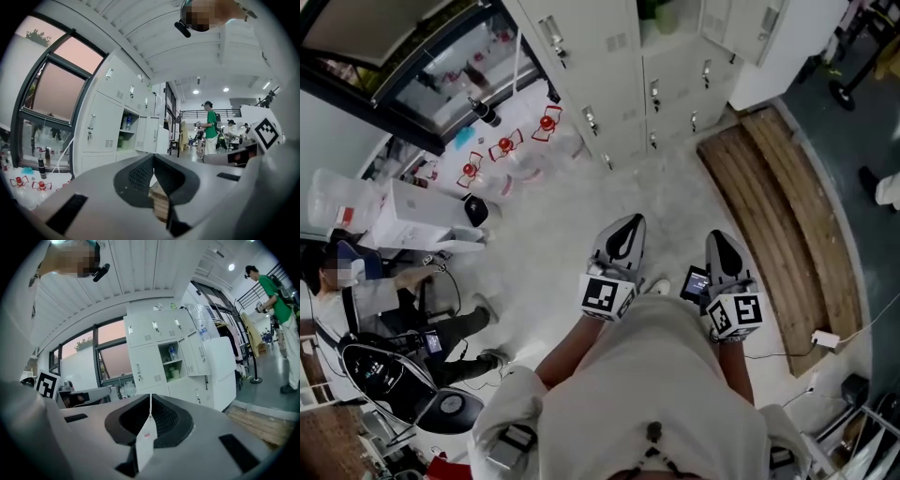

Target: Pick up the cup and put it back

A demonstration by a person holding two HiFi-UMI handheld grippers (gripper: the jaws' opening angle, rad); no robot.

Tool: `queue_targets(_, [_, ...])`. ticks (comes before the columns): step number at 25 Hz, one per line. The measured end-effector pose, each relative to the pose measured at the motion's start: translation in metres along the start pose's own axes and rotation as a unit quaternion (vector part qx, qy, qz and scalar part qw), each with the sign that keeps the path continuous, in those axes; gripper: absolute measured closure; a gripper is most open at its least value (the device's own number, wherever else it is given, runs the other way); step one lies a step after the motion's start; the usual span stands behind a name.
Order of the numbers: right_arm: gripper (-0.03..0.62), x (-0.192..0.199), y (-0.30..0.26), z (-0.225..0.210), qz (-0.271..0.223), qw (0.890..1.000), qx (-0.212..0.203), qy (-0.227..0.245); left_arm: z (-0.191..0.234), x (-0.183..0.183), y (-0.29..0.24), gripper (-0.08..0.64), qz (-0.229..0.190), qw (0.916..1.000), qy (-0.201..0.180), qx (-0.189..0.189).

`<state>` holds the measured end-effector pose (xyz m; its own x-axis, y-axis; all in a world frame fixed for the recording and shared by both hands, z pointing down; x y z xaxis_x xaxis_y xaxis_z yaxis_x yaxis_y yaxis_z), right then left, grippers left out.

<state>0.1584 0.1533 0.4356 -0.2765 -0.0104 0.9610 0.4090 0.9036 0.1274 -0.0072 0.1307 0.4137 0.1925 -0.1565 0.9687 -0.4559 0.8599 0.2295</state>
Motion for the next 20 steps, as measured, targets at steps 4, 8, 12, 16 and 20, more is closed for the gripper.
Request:
queue_targets(4, [0.565,0.003,-0.019,-0.019,0.008,1.000,0.000,-0.001,0.008,0.006,-0.029,0.552,0.003,1.0000,-0.003,0.001])
queue_targets(8, [0.565,0.008,-0.037,-0.037,0.015,1.000,0.004,-0.002,0.014,0.023,-0.057,0.551,0.012,0.9999,0.004,0.004])
queue_targets(12, [0.565,0.011,-0.063,-0.063,0.023,1.000,0.017,-0.004,0.022,0.037,-0.098,0.551,0.018,0.9996,0.015,0.016])
queue_targets(16, [0.565,0.011,-0.103,-0.090,0.031,0.999,0.030,-0.005,0.040,0.053,-0.151,0.551,0.025,0.9990,0.020,0.030])
queue_targets(20, [0.565,0.012,-0.149,-0.116,0.033,0.999,0.041,-0.008,0.060,0.062,-0.206,0.551,0.023,0.9982,0.027,0.048])
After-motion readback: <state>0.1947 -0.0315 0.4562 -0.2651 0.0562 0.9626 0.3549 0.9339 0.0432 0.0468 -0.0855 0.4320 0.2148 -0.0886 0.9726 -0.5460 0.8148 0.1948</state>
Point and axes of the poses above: the fingertips, and each gripper's own axes: y backward along the fingers, z to its left, x out of its underside, the point moved 2 cm from there along y, backward along the fingers, and after that the axes turned 15 degrees about -z, right-handed, at the moved point
